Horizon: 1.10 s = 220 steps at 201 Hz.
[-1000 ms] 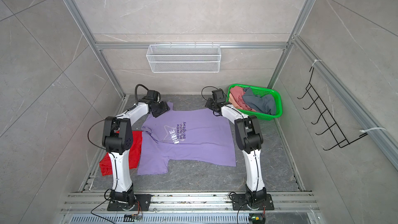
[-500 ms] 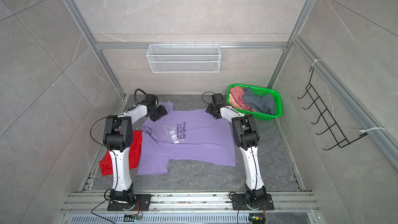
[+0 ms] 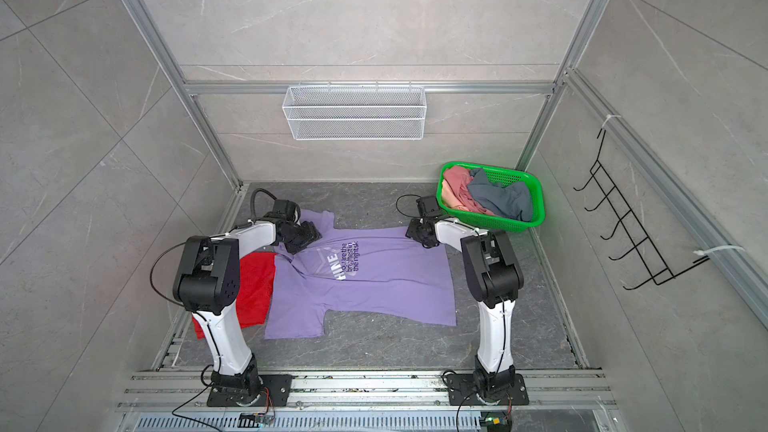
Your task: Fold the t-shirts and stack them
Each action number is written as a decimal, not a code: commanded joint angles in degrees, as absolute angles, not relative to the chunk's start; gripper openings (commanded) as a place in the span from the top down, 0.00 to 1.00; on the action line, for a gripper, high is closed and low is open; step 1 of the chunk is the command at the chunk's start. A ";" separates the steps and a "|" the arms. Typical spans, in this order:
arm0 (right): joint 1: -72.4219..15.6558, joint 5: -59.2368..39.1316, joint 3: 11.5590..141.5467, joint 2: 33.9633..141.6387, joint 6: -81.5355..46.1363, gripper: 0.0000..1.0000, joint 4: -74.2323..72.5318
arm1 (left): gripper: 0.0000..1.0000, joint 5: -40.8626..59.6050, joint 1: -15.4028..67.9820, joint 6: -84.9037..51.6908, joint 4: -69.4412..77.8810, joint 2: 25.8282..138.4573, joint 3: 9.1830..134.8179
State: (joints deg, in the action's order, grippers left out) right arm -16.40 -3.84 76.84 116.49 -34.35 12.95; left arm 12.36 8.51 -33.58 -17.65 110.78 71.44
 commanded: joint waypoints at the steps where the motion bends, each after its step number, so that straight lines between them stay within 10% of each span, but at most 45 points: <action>1: -16.09 -2.55 75.85 112.11 -31.06 0.42 12.53 | 0.30 12.49 8.35 -29.71 -21.98 105.78 73.15; 220: -15.35 16.09 102.28 128.24 -30.05 0.22 23.24 | 0.31 -5.19 5.55 -19.06 -44.49 146.10 133.12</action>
